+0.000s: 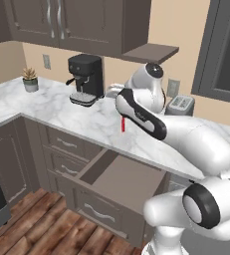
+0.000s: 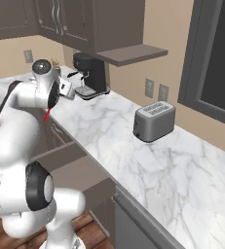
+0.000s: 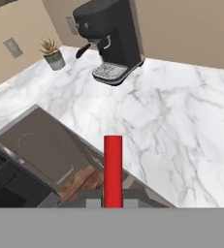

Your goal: Take a straw from the drawer in front and place it inside the glass cup on the dining counter.

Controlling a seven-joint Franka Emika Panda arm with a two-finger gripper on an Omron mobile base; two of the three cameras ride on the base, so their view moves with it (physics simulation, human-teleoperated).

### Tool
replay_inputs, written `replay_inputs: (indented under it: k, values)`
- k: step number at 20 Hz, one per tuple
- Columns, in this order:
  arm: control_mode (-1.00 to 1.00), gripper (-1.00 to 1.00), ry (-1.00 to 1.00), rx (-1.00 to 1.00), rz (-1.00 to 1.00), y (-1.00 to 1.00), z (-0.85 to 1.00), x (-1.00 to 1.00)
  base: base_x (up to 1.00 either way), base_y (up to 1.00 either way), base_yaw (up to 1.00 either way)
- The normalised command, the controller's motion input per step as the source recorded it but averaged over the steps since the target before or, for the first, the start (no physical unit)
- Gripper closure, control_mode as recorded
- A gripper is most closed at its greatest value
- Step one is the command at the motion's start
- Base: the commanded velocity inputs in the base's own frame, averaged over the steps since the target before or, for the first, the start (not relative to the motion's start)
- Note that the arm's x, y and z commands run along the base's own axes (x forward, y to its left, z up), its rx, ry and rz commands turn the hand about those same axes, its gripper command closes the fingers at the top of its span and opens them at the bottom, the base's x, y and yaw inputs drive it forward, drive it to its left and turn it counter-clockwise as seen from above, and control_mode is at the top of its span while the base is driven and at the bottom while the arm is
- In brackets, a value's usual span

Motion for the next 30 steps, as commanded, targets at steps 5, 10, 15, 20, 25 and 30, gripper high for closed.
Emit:
replay_inputs:
  k: [5,10,15,20,25,30]
  values:
    - [-1.0,1.0,0.0,-0.1,0.01,0.0,0.9,-0.67,0.0,0.0,0.0]
    - [-1.0,1.0,0.0,-0.07,0.0,0.0,0.46,-0.87,0.0,0.0,0.0]
    - [-1.0,1.0,0.01,-0.04,0.0,-0.07,0.03,-0.63,0.0,0.0,0.0]
    - [-1.0,1.0,0.09,-0.03,0.0,-0.06,0.0,-0.36,0.0,0.0,0.0]
    - [-1.0,1.0,0.16,-0.03,0.0,-0.01,0.0,-0.29,0.0,0.0,0.0]
    - [-1.0,1.0,0.19,0.0,0.0,-0.03,0.0,-0.2,0.0,0.0,0.0]
